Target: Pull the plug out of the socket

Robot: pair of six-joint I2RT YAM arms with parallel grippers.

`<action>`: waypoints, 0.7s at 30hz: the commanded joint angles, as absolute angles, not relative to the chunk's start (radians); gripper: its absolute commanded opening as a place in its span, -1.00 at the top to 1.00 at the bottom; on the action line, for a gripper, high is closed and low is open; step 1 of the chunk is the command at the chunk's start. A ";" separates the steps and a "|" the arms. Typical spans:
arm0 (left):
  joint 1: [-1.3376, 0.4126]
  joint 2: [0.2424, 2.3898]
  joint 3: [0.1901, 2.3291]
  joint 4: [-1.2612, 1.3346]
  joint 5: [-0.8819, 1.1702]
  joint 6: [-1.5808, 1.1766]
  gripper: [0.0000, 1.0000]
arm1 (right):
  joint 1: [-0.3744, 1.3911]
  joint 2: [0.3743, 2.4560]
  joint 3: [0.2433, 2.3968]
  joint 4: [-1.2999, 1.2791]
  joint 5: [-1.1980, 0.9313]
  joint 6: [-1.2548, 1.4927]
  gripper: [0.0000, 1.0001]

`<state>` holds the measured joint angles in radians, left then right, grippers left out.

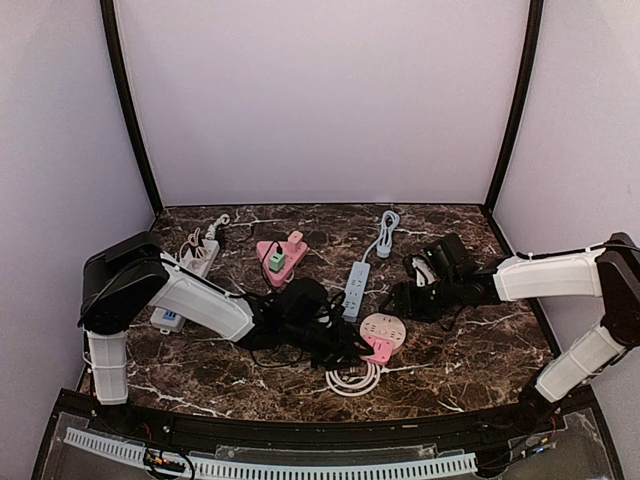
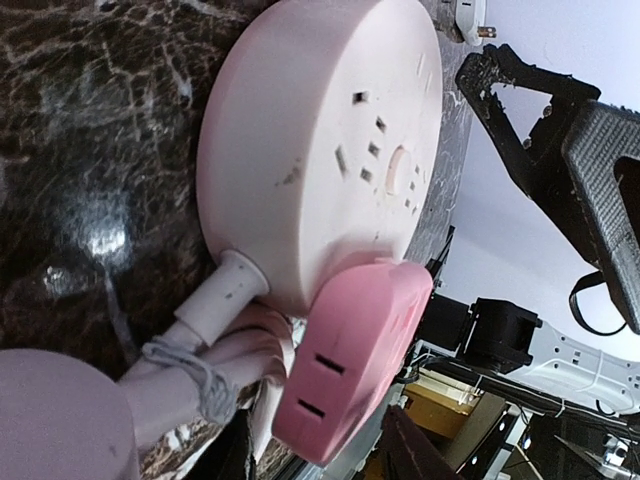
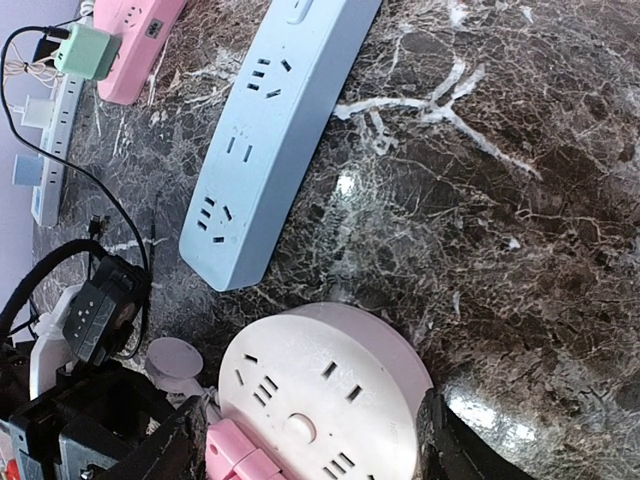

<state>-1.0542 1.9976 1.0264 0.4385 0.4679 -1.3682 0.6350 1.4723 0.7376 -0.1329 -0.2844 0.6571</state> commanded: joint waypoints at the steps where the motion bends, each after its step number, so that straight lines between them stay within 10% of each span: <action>1: -1.054 2.027 1.061 0.473 0.462 -1.391 0.16 | 0.629 1.465 0.737 -0.099 -0.275 0.665 -0.36; 21: -0.963 2.064 1.234 0.343 0.574 -1.304 0.74 | 0.623 1.511 0.758 -0.106 -0.231 0.659 -0.36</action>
<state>-0.9947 2.0472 1.1709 0.3962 0.5518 -1.3674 0.6224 1.4994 0.7387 -0.1257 -0.2356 0.6559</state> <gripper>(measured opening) 0.173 0.681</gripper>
